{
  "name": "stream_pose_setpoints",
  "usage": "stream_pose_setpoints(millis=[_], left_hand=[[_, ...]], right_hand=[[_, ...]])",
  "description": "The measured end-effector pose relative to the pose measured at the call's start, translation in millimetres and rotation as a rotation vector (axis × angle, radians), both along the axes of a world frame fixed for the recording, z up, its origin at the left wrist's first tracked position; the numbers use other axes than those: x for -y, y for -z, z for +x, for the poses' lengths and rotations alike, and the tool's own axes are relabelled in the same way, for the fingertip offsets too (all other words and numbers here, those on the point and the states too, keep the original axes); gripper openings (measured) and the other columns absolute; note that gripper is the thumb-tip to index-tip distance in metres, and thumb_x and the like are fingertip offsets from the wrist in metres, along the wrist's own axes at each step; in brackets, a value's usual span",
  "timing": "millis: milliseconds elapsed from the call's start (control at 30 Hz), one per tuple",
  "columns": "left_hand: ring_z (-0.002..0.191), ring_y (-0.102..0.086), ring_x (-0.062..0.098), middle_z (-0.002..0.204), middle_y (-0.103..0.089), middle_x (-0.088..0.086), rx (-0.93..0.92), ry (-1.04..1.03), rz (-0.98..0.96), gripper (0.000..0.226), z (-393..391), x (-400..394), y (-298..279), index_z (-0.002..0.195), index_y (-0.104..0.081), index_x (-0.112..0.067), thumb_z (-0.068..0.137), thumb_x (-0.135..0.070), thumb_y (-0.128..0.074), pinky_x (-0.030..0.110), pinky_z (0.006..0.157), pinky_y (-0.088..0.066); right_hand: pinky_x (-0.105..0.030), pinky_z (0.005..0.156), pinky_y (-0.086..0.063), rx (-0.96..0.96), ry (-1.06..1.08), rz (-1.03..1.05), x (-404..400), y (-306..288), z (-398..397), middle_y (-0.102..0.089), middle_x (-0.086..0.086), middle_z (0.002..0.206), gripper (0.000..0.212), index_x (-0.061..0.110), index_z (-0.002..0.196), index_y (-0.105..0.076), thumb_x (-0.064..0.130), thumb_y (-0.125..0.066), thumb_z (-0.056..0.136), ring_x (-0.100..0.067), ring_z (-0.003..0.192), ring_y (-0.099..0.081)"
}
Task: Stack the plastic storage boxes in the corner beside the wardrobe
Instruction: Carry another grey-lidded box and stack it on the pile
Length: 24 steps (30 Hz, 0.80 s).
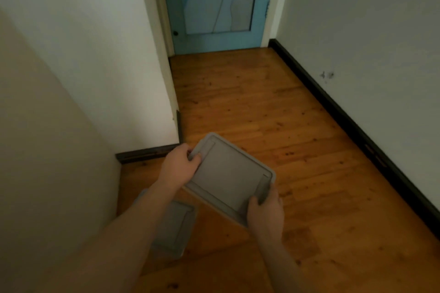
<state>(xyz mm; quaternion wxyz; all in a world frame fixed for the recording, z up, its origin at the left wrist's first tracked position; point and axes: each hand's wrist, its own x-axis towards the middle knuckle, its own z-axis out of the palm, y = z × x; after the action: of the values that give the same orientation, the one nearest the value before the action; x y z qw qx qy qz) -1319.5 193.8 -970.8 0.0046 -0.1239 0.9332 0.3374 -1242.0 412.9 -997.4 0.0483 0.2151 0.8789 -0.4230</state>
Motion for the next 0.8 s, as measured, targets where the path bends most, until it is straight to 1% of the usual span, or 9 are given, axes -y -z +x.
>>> stream_pose_setpoints(millis=[133,233,300,333,367,500,567,667,800], left_hand=[[0.074,-0.056,0.012,0.083,-0.059,-0.005,0.024,-0.094,0.040,0.027,26.4,7.5,-91.4,0.095,-0.053,-0.020,0.093,-0.048,-0.053,0.030,0.061,-0.041],[0.075,-0.057,0.014,0.085,-0.061,-0.002,0.024,-0.138,0.064,0.030,50.1,17.9,-165.7,0.097,-0.052,-0.019,0.093,-0.049,-0.052,0.032,0.065,-0.046],[0.079,-0.060,0.016,0.090,-0.064,0.000,0.007,-0.151,0.105,0.028,67.8,23.0,-208.0,0.103,-0.053,-0.018,0.094,-0.045,-0.054,0.031,0.068,-0.046],[0.081,-0.061,0.017,0.093,-0.066,0.001,0.012,-0.160,0.121,0.028,76.8,26.2,-242.6,0.109,-0.053,-0.019,0.094,-0.043,-0.055,0.031,0.069,-0.046],[0.082,-0.062,0.018,0.094,-0.066,0.001,-0.003,-0.159,0.122,0.030,83.9,26.8,-258.8,0.115,-0.053,-0.019,0.095,-0.041,-0.055,0.030,0.070,-0.046],[0.077,-0.061,0.018,0.086,-0.063,-0.002,-0.067,-0.197,0.096,0.033,115.9,30.3,-362.4,0.124,-0.052,-0.022,0.094,-0.036,-0.056,0.032,0.069,-0.047],[0.076,-0.060,0.015,0.084,-0.061,-0.006,-0.104,-0.215,0.093,0.035,126.3,28.0,-400.6,0.127,-0.050,-0.023,0.094,-0.036,-0.055,0.032,0.068,-0.046],[0.080,-0.059,0.014,0.092,-0.060,-0.008,-0.164,-0.224,0.099,0.040,140.7,27.1,-463.3,0.132,-0.047,-0.025,0.094,-0.035,-0.055,0.032,0.073,-0.048],[0.094,-0.061,0.017,0.111,-0.063,0.000,-0.254,-0.234,0.120,0.040,164.5,23.7,-538.1,0.133,-0.050,-0.022,0.094,-0.030,-0.056,0.035,0.084,-0.051]], right_hand=[[-0.040,0.085,-0.053,0.005,-0.043,0.020,7.2,-92.6,5.7,-0.038,-0.007,0.146,0.065,0.018,0.155,-0.021,0.029,-0.050,0.098,-0.028,0.120,-0.052],[-0.041,0.091,-0.052,-0.020,-0.080,0.053,10.6,-175.6,11.5,-0.040,-0.006,0.145,0.063,0.019,0.153,-0.025,0.031,-0.050,0.097,-0.027,0.124,-0.050],[-0.045,0.095,-0.051,-0.036,-0.111,0.058,10.3,-224.3,16.0,-0.041,-0.004,0.145,0.061,0.022,0.152,-0.027,0.031,-0.051,0.097,-0.027,0.126,-0.049],[-0.046,0.096,-0.051,-0.037,-0.113,0.056,12.4,-260.7,16.7,-0.042,-0.003,0.144,0.059,0.024,0.151,-0.030,0.032,-0.051,0.097,-0.027,0.126,-0.049],[-0.047,0.096,-0.051,-0.063,-0.116,0.063,11.5,-278.2,18.6,-0.043,-0.003,0.143,0.057,0.025,0.150,-0.032,0.031,-0.051,0.097,-0.026,0.125,-0.049],[-0.044,0.094,-0.051,-0.142,-0.152,0.082,13.9,-386.6,31.6,-0.046,-0.004,0.139,0.053,0.020,0.148,-0.036,0.028,-0.051,0.097,-0.026,0.123,-0.049],[-0.042,0.093,-0.050,-0.170,-0.166,0.097,13.4,-425.8,37.0,-0.047,-0.005,0.138,0.051,0.019,0.147,-0.038,0.027,-0.050,0.097,-0.025,0.121,-0.050],[-0.042,0.093,-0.050,-0.243,-0.198,0.081,11.7,-491.1,47.5,-0.047,-0.003,0.138,0.051,0.023,0.147,-0.039,0.026,-0.051,0.097,-0.024,0.121,-0.050],[-0.039,0.094,-0.047,-0.339,-0.198,0.062,8.0,-567.4,65.8,-0.047,-0.004,0.138,0.050,0.023,0.146,-0.040,0.025,-0.052,0.098,-0.024,0.123,-0.049]])
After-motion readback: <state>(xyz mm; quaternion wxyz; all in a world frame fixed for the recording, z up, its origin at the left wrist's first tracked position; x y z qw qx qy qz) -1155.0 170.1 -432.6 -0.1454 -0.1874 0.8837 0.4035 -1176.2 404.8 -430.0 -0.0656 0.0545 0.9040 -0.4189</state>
